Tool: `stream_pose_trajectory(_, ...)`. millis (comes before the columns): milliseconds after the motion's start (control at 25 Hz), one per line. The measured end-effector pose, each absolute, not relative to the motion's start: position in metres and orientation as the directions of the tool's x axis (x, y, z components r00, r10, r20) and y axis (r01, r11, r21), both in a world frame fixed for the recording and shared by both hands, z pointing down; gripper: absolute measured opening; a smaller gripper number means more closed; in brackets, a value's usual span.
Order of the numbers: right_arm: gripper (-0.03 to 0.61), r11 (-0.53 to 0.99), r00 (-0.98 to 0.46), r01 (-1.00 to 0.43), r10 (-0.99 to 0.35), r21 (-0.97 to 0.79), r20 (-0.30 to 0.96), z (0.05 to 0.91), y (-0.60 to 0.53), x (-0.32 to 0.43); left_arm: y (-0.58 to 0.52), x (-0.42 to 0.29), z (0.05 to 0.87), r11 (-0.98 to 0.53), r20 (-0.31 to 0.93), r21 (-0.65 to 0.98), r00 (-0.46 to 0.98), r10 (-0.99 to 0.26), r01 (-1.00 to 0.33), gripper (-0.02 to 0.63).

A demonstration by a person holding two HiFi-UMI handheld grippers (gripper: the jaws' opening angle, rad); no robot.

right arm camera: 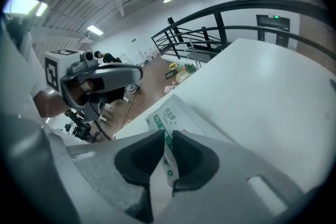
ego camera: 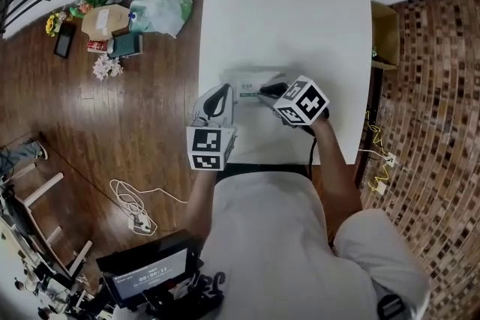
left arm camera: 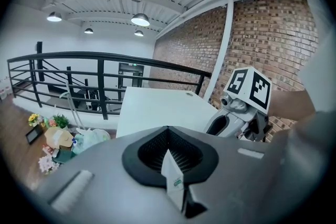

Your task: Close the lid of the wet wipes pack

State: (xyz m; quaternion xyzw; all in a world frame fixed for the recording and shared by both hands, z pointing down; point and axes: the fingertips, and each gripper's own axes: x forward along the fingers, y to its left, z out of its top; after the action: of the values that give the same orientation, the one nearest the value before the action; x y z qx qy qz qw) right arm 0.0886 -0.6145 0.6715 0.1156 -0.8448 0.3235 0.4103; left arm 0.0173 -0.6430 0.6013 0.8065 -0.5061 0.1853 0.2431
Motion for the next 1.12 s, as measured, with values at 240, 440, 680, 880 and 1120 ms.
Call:
stream_pose_trajectory(240,0.013,0.802,-0.568,-0.487,0.009,-0.346,0.823,0.680,-0.617,0.085,-0.642,0.018,0.603,-0.366,0.543,0.226,0.429,-0.722,-0.903,0.015)
stream_pose_trajectory(440,-0.008,0.841,-0.504,-0.476,-0.020,-0.258,0.864,0.682,-0.616,0.080,-0.644,0.025,0.599,-0.371,0.536,0.239,0.441,-0.720,-0.897,0.015)
stream_pose_trajectory(680,-0.008,0.914,-0.388,-0.396,-0.084,-0.084,0.918,0.686,-0.612,0.079,-0.636,0.017,0.609,-0.357,0.554,0.228,0.422,-0.717,-0.906,0.015)
stream_pose_trajectory(880,-0.008,0.965,-0.232,-0.254,-0.127,0.066,0.964,0.701,-0.612,0.075,-0.635,0.003,0.610,-0.322,0.565,0.235,0.399,-0.723,-0.917,0.015)
stream_pose_trajectory(1120,-0.008,0.963,-0.241,-0.256,-0.151,0.088,0.959,0.704,-0.614,0.074,-0.627,-0.007,0.610,-0.323,0.561,0.206,0.381,-0.734,-0.924,0.015)
